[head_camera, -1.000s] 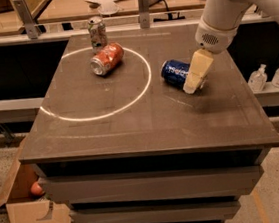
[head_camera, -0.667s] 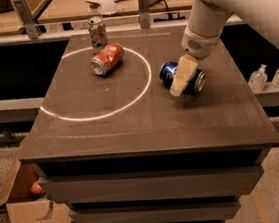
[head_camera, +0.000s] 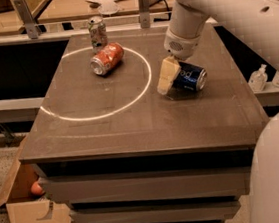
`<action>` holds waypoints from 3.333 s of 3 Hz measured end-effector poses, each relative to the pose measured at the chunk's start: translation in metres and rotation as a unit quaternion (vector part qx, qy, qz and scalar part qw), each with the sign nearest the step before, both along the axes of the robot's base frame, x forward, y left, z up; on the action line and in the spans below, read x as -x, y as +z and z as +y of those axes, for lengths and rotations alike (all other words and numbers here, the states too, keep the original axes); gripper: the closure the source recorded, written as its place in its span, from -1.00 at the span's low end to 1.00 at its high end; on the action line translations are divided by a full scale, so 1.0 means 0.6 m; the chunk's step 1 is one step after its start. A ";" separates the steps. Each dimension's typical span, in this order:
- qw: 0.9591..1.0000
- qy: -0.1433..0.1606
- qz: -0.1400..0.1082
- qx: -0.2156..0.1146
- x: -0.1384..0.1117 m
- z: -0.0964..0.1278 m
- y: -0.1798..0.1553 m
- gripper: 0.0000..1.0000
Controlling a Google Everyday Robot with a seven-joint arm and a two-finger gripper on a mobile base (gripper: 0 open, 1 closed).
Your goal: Place pepsi can upright
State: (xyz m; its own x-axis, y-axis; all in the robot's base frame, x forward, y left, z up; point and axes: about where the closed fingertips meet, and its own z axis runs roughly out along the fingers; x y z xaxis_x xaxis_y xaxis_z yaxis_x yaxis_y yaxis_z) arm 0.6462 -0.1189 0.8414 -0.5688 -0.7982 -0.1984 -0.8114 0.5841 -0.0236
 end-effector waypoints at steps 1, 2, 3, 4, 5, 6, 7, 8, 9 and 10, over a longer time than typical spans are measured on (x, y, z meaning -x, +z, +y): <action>1.000 0.023 -0.005 0.009 -0.002 0.029 0.018 -0.04; 0.994 0.095 -0.052 -0.028 0.025 0.081 0.083 0.59; 0.984 0.146 -0.079 -0.058 0.042 0.110 0.120 0.99; 0.960 0.196 -0.099 -0.175 0.049 0.141 0.140 1.00; 0.903 0.257 -0.117 -0.325 0.068 0.180 0.146 1.00; 0.853 0.294 -0.136 -0.410 0.080 0.201 0.158 1.00; 0.821 0.308 -0.135 -0.462 0.096 0.200 0.147 0.95; 0.812 0.298 -0.123 -0.485 0.103 0.190 0.124 0.35; 0.804 0.293 -0.117 -0.504 0.105 0.187 0.117 -0.10; 0.803 0.288 -0.126 -0.506 0.100 0.159 0.126 0.08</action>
Offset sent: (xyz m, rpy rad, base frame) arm -0.0337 0.0713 0.0881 0.1008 -0.1779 0.2998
